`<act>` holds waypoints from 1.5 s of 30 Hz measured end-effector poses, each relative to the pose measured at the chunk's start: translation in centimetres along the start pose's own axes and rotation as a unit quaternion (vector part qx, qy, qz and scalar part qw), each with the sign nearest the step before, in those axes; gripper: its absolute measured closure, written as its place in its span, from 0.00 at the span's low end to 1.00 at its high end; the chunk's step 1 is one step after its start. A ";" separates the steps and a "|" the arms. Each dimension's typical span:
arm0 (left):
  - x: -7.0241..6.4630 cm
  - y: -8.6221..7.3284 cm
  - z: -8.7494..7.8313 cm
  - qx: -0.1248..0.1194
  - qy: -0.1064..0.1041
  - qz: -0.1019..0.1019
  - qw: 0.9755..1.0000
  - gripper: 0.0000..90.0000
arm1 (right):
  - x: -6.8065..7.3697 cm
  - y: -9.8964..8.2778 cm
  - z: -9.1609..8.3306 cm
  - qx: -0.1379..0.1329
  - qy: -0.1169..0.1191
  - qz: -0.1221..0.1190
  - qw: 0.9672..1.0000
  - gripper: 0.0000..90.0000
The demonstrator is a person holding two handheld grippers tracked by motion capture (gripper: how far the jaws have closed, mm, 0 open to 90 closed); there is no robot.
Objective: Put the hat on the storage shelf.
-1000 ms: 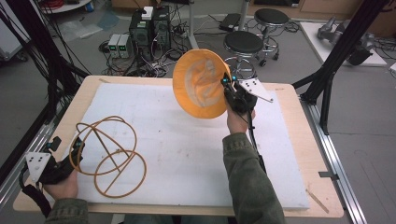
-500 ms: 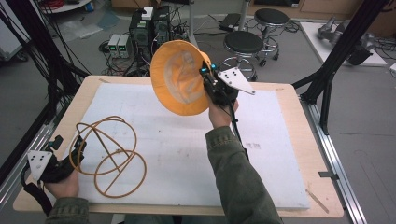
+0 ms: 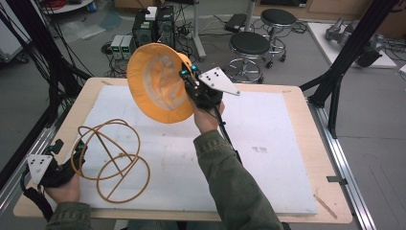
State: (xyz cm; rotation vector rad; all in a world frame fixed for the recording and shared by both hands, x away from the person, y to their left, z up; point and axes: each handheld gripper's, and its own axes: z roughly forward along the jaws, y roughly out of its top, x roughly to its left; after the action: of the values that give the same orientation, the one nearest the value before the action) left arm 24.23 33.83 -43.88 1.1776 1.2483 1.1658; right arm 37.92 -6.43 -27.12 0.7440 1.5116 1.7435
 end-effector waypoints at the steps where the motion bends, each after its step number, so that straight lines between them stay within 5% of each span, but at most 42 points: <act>1: 0.0 0.0 0.0 -0.001 0.000 -0.001 1.000 0.35 | 0.3 0.1 0.1 0.000 0.002 0.003 1.000 0.97; 18: 0.3 0.0 -0.1 -0.007 -0.004 -0.012 1.000 0.35 | 6.5 2.0 3.3 0.006 0.069 0.003 0.998 0.97; 23: 0.4 0.0 -0.1 -0.009 -0.001 -0.014 1.000 0.35 | 8.8 2.2 3.0 0.009 0.108 -0.016 0.994 0.97; 32: 0.3 0.0 0.0 -0.005 -0.003 -0.010 1.000 0.35 | 10.4 2.9 2.1 -0.002 0.165 -0.004 0.986 0.97; 39: 0.3 -0.1 0.0 -0.005 -0.002 -0.010 1.000 0.35 | 12.0 4.0 0.5 -0.012 0.230 0.021 0.973 0.97; 42: 0.2 -0.1 0.1 -0.007 -0.002 -0.010 1.000 0.35 | 13.1 4.3 -0.3 -0.003 0.266 0.020 0.964 0.97; 43: 0.2 -0.1 0.1 -0.007 -0.001 -0.010 1.000 0.35 | 13.8 4.3 -0.8 -0.001 0.285 0.019 0.958 0.97; 44: 0.3 -0.1 0.0 -0.004 -0.002 -0.006 1.000 0.35 | 13.8 4.3 -0.8 -0.001 0.285 0.019 0.958 0.97; 45: 0.2 -0.1 0.1 -0.006 -0.002 -0.007 1.000 0.35 | 14.5 4.3 -1.1 0.007 0.301 0.023 0.953 0.96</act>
State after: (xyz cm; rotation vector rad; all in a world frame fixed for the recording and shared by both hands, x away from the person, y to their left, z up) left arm 24.30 34.07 -43.96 1.1611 1.2428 1.1587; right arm 27.91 4.27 -23.40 0.2502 1.9058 2.1154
